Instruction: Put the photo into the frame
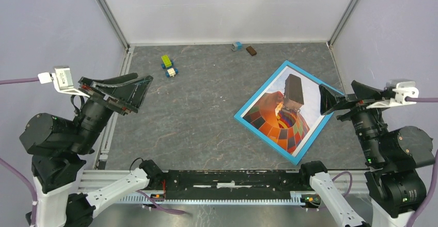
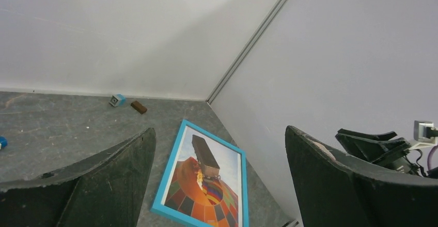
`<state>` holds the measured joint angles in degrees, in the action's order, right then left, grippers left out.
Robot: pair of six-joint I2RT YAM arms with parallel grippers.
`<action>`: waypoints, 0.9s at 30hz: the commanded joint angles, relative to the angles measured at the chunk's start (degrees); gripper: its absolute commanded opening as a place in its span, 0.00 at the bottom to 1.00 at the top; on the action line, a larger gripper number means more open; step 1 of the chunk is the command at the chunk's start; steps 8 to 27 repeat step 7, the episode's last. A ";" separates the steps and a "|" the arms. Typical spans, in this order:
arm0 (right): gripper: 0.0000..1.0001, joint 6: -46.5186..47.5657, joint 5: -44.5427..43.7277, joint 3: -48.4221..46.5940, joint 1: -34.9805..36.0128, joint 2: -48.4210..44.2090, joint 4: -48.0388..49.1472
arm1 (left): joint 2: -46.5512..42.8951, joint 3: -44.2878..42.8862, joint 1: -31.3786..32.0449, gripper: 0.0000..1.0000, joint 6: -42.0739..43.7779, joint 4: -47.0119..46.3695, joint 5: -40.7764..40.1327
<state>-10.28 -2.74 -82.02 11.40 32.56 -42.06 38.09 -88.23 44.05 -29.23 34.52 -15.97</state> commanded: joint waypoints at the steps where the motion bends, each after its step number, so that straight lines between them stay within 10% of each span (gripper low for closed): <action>1: 0.98 -0.19 0.01 -1.83 0.08 -1.67 2.54 | -0.38 -1.94 -0.29 1.00 3.57 3.28 0.57; 27: 0.98 1.83 -0.98 -1.94 0.11 -1.94 1.68 | -0.12 -2.91 -0.28 1.00 2.35 4.62 0.62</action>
